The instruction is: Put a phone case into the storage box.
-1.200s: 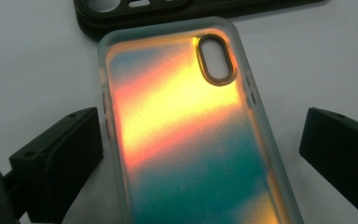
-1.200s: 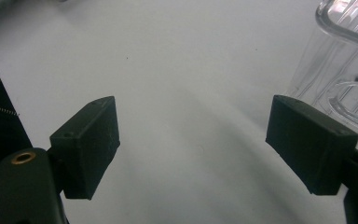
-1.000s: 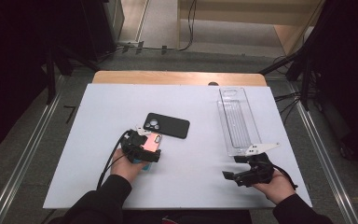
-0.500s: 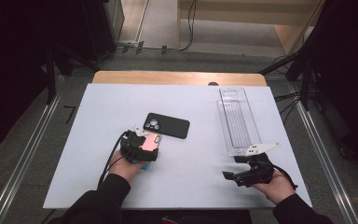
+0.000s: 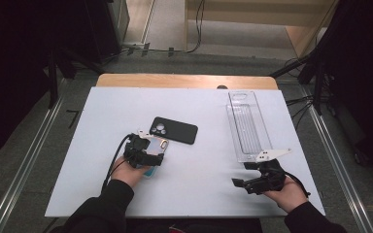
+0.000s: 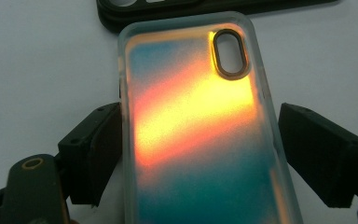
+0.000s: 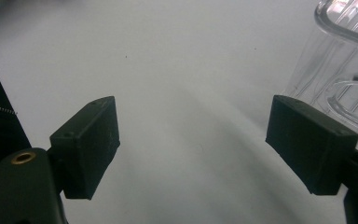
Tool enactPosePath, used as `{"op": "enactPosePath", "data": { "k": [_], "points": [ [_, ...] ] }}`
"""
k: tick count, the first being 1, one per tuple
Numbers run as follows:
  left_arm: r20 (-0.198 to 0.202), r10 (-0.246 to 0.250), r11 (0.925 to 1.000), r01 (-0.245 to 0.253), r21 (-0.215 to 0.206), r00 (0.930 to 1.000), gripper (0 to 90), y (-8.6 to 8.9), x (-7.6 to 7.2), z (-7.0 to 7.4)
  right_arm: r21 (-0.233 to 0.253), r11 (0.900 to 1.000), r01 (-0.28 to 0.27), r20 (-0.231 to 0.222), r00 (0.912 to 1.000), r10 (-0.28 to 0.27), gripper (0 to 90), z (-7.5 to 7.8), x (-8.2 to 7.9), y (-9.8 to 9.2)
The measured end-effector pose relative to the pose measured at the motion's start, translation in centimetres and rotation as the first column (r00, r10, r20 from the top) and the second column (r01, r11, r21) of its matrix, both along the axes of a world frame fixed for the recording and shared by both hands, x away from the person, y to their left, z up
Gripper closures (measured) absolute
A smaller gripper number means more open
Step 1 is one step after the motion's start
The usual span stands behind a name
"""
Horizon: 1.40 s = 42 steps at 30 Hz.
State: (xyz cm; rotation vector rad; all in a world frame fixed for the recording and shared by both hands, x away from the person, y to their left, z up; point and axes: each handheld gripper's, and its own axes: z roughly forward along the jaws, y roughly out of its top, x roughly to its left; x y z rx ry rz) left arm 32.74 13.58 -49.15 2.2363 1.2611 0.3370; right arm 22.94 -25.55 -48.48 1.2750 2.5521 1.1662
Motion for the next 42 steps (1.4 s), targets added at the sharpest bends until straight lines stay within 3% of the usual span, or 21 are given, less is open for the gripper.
{"op": "enactPosePath", "data": {
  "k": [2, 14, 21, 28, 35, 42],
  "points": [
    [0.004, -0.006, 1.0000, 0.006, 0.000, 1.0000, 16.5, 0.2, 0.0, 0.4, -0.001, 1.000, -0.001, 0.000, 1.0000, 0.001, 15.4, 0.0, 0.0, 0.0],
    [0.053, -0.027, 0.9941, 0.032, -0.104, 0.9983, 16.6, 1.2, 0.0, 2.7, 0.013, 1.000, 0.002, -0.001, 1.0000, -0.002, 15.4, 0.1, 0.1, 0.0],
    [0.082, -0.076, 0.9828, 0.089, -0.162, 0.9937, 16.6, 1.1, -0.6, 4.1, 0.023, 1.000, 0.005, 0.009, 0.9999, -0.005, 15.4, 0.3, 0.1, 0.1],
    [0.101, -0.122, 0.9621, 0.142, -0.233, 0.9874, 16.7, 0.3, -1.2, 4.7, 0.035, 0.999, -0.002, 0.020, 0.9998, 0.001, 15.4, 0.6, 0.0, 0.5],
    [0.109, -0.166, 0.9500, 0.189, -0.249, 0.9800, 16.7, -0.7, -1.6, 4.7, 0.062, 0.998, 0.008, 0.008, 0.9999, -0.009, 15.3, 1.0, 0.2, 0.8],
    [0.158, -0.172, 0.9447, 0.209, -0.253, 0.9723, 16.6, -1.8, -2.1, 4.6, 0.100, 0.995, 0.028, 0.016, 0.9994, -0.030, 15.3, 1.8, 0.4, 1.4]
  ]
}}
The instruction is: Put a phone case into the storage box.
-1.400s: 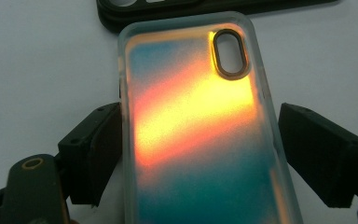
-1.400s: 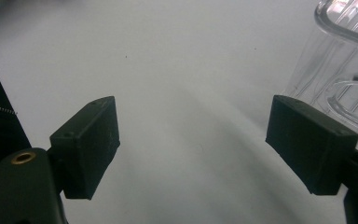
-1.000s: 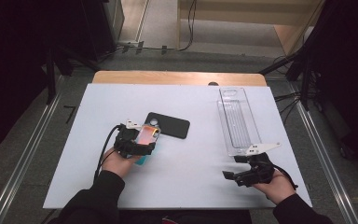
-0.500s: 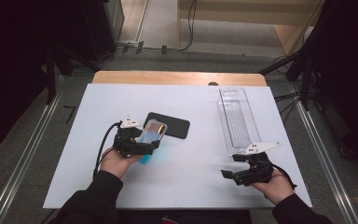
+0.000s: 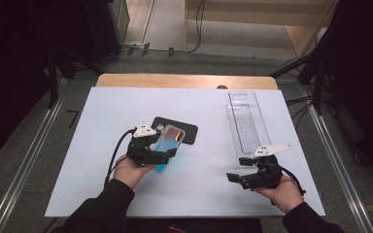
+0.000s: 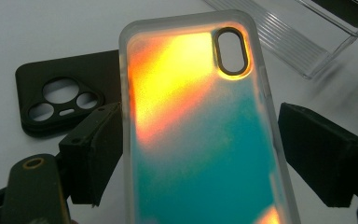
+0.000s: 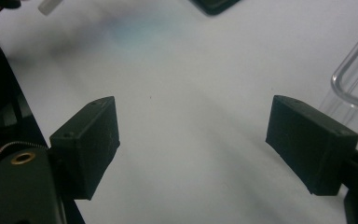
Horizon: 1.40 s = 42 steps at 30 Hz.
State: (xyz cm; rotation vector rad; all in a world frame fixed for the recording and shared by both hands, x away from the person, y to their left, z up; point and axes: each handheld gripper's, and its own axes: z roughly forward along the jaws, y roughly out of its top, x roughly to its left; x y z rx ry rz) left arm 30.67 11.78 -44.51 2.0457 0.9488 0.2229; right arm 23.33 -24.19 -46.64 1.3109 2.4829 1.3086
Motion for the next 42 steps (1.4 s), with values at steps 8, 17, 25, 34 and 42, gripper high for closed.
{"op": "enactPosePath", "data": {
  "k": [8, 17, 25, 34, 42],
  "points": [
    [0.074, 0.016, 0.9997, -0.015, -0.022, 0.9971, 16.6, -1.2, -0.6, -0.1, 0.031, 0.999, 0.033, 0.010, 0.9994, -0.033, 15.3, 1.0, 0.4, 0.6],
    [0.123, 0.042, 0.9984, -0.037, -0.042, 0.9915, 16.6, -2.3, -1.1, -0.4, 0.051, 0.997, 0.049, 0.015, 0.9987, -0.050, 15.3, 2.1, 1.1, 1.8],
    [0.161, 0.059, 0.9969, -0.050, -0.061, 0.9852, 16.7, -3.1, -1.7, -1.0, 0.077, 0.996, 0.045, 0.020, 0.9987, -0.047, 15.3, 3.3, 1.8, 3.2],
    [0.228, 0.124, 0.9889, -0.101, -0.109, 0.9658, 16.6, -3.2, -2.4, -1.3, 0.092, 0.995, 0.045, 0.023, 0.9986, -0.047, 15.3, 4.4, 2.9, 4.8],
    [0.278, 0.147, 0.9845, -0.113, -0.134, 0.9493, 16.6, -3.7, -3.0, -1.5, 0.125, 0.991, 0.049, 0.020, 0.9985, -0.052, 15.4, 5.0, 4.0, 5.4]
  ]
}}
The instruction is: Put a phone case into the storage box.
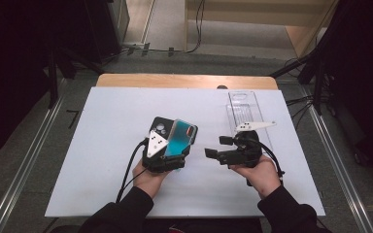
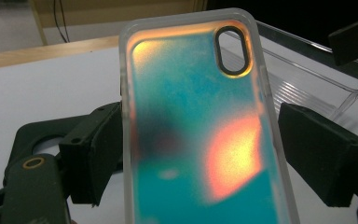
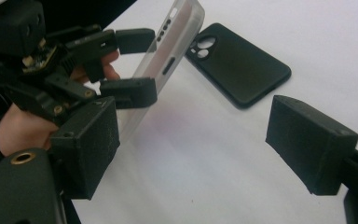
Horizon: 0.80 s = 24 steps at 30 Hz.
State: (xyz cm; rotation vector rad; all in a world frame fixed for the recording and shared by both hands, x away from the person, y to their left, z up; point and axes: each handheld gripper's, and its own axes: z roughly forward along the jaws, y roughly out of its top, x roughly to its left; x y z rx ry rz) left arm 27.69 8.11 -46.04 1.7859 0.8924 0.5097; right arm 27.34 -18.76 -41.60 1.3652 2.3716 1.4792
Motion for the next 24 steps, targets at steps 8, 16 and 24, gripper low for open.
{"op": "enactPosePath", "data": {
  "k": [8, 16, 24],
  "points": [
    [0.043, 0.026, 0.9989, -0.024, -0.041, 0.9988, 16.6, -0.1, -0.4, -0.2, 0.012, 1.000, 0.005, 0.006, 1.0000, -0.006, 15.4, 0.7, 1.2, 0.7],
    [0.073, 0.033, 0.9991, -0.031, -0.029, 0.9968, 16.6, -0.3, -0.7, -0.4, 0.026, 1.000, -0.016, -0.002, 0.9999, 0.016, 15.4, 0.9, 2.6, 1.9],
    [0.045, 0.031, 0.9991, -0.029, -0.030, 0.9985, 16.6, -0.7, -0.9, -0.5, 0.041, 0.999, -0.017, -0.028, 0.9994, 0.018, 15.4, 1.3, 3.8, 3.3]
  ]
}}
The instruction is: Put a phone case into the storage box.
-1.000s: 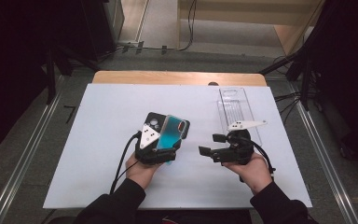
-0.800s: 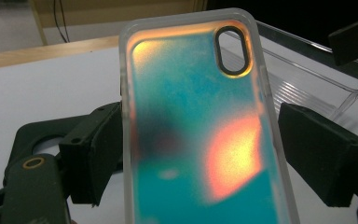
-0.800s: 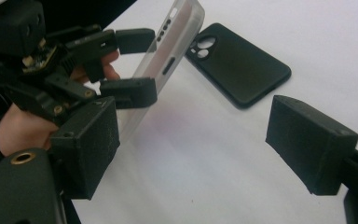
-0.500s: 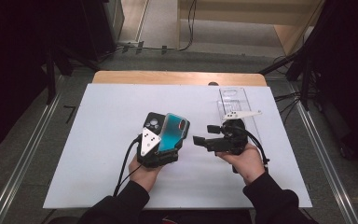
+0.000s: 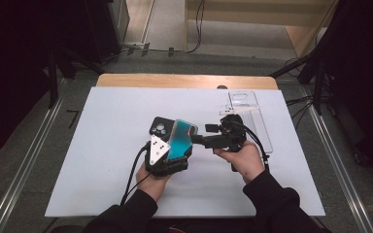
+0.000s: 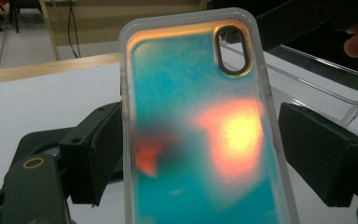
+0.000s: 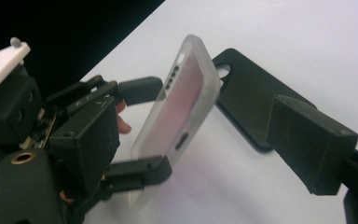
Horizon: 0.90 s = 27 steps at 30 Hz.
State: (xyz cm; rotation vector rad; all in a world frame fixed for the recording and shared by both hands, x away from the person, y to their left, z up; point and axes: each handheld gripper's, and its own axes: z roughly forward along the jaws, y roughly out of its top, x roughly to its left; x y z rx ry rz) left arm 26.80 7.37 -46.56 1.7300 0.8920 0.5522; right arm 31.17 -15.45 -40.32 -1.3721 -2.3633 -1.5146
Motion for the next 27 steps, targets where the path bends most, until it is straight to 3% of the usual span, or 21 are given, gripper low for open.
{"op": "enactPosePath", "data": {
  "k": [6, 11, 16, 21, 25, 27],
  "points": [
    [-0.011, 0.000, 1.0000, 0.000, 0.008, 0.9999, 16.6, -0.1, -0.2, 0.1, 0.004, 1.000, 0.002, 0.011, 0.9999, -0.003, 15.5, -0.1, 0.6, 0.8],
    [0.003, -0.003, 1.0000, 0.003, 0.007, 1.0000, 16.5, -0.3, -0.3, 0.1, 0.005, 1.000, -0.001, -0.005, 1.0000, 0.001, 16.1, -0.6, 1.2, 1.3],
    [0.003, -0.004, 1.0000, 0.004, 0.006, 1.0000, 16.5, -0.3, -0.4, 0.1, 0.032, 0.999, -0.006, -0.031, 0.9995, 0.007, 23.5, -0.9, 1.6, 1.7],
    [0.006, 0.002, 1.0000, -0.002, 0.007, 1.0000, 16.5, -0.4, -0.5, 0.2, 0.063, 0.998, 0.024, -0.101, 0.9948, -0.018, 46.1, -0.9, 1.9, 1.7],
    [-0.001, 0.001, 1.0000, -0.001, -0.003, 1.0000, 16.5, -0.4, -0.5, 0.2, 0.109, 0.992, 0.060, -0.185, 0.9820, -0.039, 61.3, -0.9, 2.1, 1.3],
    [-0.001, 0.001, 1.0000, -0.001, -0.005, 1.0000, 16.5, -0.4, -0.5, 0.2, 0.120, 0.990, 0.069, -0.190, 0.9807, -0.046, 70.1, -0.9, 2.1, 1.2]
  ]
}}
